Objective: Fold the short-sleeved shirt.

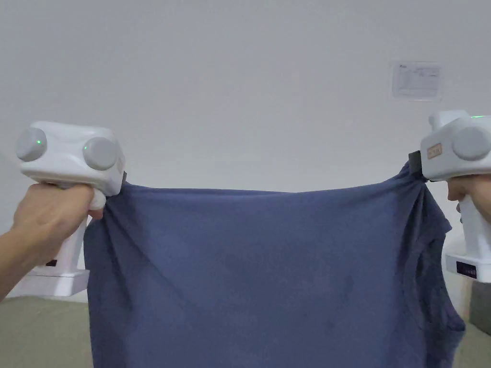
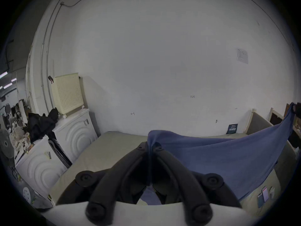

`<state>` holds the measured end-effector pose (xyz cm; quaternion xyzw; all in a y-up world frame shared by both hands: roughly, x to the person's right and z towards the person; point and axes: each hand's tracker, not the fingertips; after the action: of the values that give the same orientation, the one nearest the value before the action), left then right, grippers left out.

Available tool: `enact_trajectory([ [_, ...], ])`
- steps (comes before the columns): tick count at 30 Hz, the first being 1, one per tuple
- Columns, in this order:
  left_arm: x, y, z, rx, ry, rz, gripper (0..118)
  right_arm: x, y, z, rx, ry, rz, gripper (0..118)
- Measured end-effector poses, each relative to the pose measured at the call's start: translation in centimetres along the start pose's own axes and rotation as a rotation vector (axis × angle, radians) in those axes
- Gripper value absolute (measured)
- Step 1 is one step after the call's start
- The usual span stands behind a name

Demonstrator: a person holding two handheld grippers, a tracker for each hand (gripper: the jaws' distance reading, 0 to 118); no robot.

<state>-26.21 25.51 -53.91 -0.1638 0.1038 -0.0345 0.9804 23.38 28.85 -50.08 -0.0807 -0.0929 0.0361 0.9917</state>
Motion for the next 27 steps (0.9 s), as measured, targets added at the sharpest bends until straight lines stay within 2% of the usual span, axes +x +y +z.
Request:
enact_trajectory([
  [8, 1.7, -3.7, -7.7, -0.048, 0.05, -0.058, 5, -3.0, -4.9, -7.0, -0.084, -0.009, 0.018, 0],
  [17, 3.8, -15.4, -14.9, -0.188, 0.035, -0.065, 5, -4.3, -18.5, -11.7, -0.246, 0.004, 0.048, 0],
  [19, 3.9, -18.6, -15.3, -0.221, 0.014, -0.082, 5, -4.2, -21.8, -11.1, -0.283, 0.003, 0.055, 0],
  [22, 3.5, -22.9, -14.1, -0.247, -0.004, -0.088, 5, -3.3, -26.1, -8.3, -0.353, 0.062, 0.001, 0],
  [27, 0.9, -29.5, -8.2, -0.314, -0.042, -0.05, 5, -2.0, -31.9, -0.6, -0.392, 0.109, -0.006, 0],
])
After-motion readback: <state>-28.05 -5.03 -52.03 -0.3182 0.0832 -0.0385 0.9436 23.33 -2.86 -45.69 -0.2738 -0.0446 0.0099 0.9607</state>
